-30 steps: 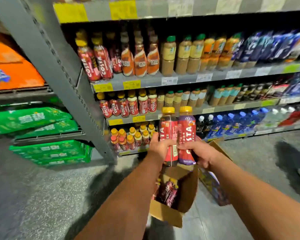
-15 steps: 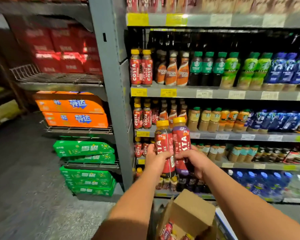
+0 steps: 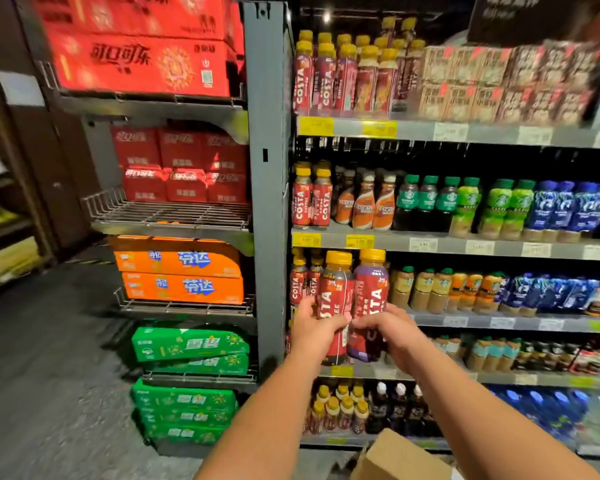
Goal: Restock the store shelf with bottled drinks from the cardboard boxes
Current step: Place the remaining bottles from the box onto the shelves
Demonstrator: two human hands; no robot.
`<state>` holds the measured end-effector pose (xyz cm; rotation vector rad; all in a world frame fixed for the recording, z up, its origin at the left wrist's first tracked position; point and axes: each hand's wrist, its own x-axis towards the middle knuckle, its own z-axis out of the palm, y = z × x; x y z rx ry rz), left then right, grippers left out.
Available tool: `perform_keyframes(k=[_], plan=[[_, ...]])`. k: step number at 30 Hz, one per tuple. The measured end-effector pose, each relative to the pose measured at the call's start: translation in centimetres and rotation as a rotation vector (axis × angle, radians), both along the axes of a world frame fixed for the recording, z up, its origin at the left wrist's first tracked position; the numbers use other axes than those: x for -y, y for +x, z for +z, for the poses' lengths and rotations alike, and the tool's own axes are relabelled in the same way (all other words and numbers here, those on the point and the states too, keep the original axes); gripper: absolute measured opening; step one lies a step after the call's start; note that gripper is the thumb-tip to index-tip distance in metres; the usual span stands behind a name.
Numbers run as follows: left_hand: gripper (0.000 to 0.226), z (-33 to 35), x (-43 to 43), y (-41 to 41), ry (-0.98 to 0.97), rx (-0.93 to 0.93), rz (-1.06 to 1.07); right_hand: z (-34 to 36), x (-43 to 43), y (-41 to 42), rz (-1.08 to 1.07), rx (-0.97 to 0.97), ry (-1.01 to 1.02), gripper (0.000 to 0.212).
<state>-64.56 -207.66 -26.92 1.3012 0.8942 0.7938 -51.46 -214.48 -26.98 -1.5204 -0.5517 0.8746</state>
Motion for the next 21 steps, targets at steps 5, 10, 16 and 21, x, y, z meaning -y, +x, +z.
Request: perform_keyframes(k=[5,10,16,21], plan=[[0.071,1.3,-1.0,-0.4,0.065,-0.083,0.002,1.2,-1.0,-0.5,-0.066,0.054,0.024,0.046],[0.072,0.0,-1.5,0.3,0.047,-0.125,0.010,0.3,-1.4,-0.2,-0.077,0.098,-0.025,0.041],[0.047,-1.4,-2.5,4.1,0.076,-0.154,0.118,-0.8,-2.7,3.3,-0.030,0.091,-0.052,0.037],[0.046,-2.8,-3.7,9.4,0.110,-0.216,0.265,-2.3,-5.2,8.6,0.039,0.135,-0.105,0.042]])
